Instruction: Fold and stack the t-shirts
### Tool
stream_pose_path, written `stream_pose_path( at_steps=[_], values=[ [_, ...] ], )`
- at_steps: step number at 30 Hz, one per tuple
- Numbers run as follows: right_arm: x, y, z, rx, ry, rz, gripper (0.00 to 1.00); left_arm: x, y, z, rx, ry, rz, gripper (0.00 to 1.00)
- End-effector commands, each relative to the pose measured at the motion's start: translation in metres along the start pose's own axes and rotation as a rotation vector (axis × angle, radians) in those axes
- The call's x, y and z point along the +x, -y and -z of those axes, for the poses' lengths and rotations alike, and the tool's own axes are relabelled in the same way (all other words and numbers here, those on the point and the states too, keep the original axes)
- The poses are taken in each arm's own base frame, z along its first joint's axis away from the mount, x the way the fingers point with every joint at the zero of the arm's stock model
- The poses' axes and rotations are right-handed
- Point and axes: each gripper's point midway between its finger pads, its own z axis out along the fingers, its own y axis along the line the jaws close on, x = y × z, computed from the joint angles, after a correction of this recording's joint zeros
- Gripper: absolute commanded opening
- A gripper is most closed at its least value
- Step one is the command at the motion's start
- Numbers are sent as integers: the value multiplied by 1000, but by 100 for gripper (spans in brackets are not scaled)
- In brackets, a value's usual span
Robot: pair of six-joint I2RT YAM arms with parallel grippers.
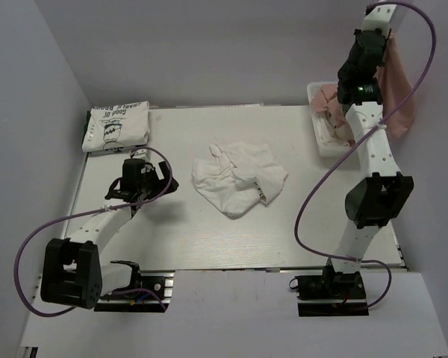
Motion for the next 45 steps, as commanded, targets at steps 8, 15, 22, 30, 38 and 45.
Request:
stream_pose_path(
  at_steps=[8, 15, 22, 30, 38, 45],
  values=[
    [244, -89, -7, -338, -479, -86, 0, -17, 26, -14, 107, -24, -30, 100],
    [168, -84, 49, -507, -414, -186, 90, -19, 49, -45, 206, -97, -7, 100],
    [143, -102, 168, -630, -401, -159, 90, -17, 80, -83, 343, -187, 19, 100],
    [174, -205, 320, -1085, -477, -36, 90, 6, 96, -114, 307, -286, -35, 67],
    [231, -261, 413, -1358, -487, 237, 90, 18, 90, -118, 231, -302, -44, 0],
    [287, -256, 417, -1248, -605, 379, 79, -6, 94, -97, 219, -210, -69, 0]
  ],
)
